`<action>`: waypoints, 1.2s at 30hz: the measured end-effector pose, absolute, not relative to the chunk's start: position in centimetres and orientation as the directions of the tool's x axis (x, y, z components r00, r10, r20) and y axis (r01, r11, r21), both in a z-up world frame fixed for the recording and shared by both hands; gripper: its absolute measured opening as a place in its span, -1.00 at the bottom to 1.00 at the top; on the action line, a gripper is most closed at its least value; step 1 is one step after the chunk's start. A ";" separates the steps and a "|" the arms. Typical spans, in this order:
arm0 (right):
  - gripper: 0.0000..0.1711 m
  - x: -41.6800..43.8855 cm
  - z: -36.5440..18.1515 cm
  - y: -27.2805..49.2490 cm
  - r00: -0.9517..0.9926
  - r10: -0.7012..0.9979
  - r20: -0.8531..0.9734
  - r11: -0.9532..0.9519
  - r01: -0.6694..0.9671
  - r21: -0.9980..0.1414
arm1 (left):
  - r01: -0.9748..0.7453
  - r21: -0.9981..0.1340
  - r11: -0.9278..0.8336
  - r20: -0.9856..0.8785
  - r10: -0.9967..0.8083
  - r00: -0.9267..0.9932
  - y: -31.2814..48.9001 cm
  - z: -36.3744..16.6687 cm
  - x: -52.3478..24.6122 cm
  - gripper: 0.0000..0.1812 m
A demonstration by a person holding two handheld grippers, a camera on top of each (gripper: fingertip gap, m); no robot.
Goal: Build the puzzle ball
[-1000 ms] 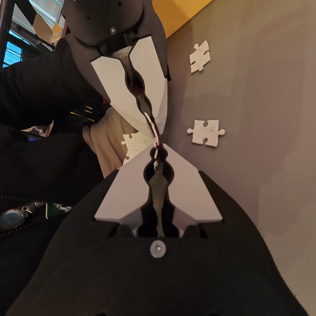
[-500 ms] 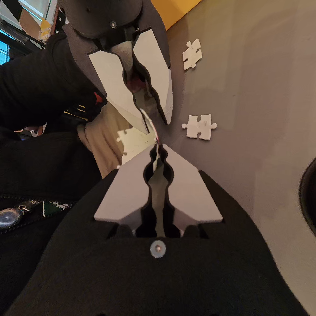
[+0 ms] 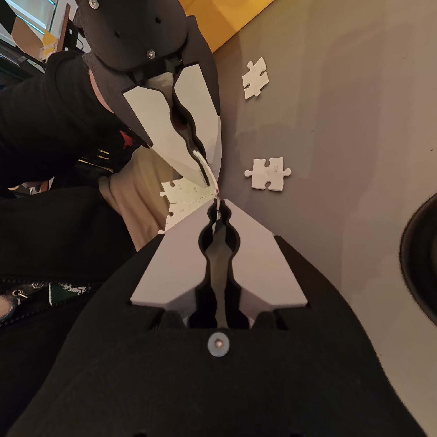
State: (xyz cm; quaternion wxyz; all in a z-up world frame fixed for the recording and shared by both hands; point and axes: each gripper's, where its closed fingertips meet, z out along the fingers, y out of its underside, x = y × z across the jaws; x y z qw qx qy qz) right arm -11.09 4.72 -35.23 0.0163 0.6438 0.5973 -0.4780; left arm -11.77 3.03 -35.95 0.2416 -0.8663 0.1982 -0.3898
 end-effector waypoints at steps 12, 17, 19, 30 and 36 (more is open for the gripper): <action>-0.99 -10.7 -35.1 4.1 -0.177 0.723 -0.668 -0.301 0.790 -0.534 | -0.071 -0.621 -0.781 0.594 -0.528 0.607 4.2 -34.6 -11.4 -0.97; -0.99 -11.0 -34.3 4.7 -0.173 0.738 -0.652 -0.317 0.764 -0.561 | -0.044 -0.607 -0.794 0.633 -0.516 0.577 4.0 -34.2 -11.3 -0.82; -0.99 -11.0 -34.0 5.0 -0.169 0.735 -0.657 -0.334 0.753 -0.567 | -0.051 -0.604 -0.795 0.630 -0.516 0.580 3.9 -34.3 -11.4 -0.80; -0.99 -11.4 -33.3 6.0 -0.156 0.799 -0.581 -0.312 0.718 -0.622 | -0.058 -0.604 -0.795 0.601 -0.502 0.622 4.6 -34.5 -11.3 -0.97; -0.99 -11.6 -32.7 6.6 -0.140 0.840 -0.525 -0.292 0.699 -0.653 | -0.010 -0.615 -0.788 0.597 -0.474 0.647 5.4 -33.9 -11.6 -0.97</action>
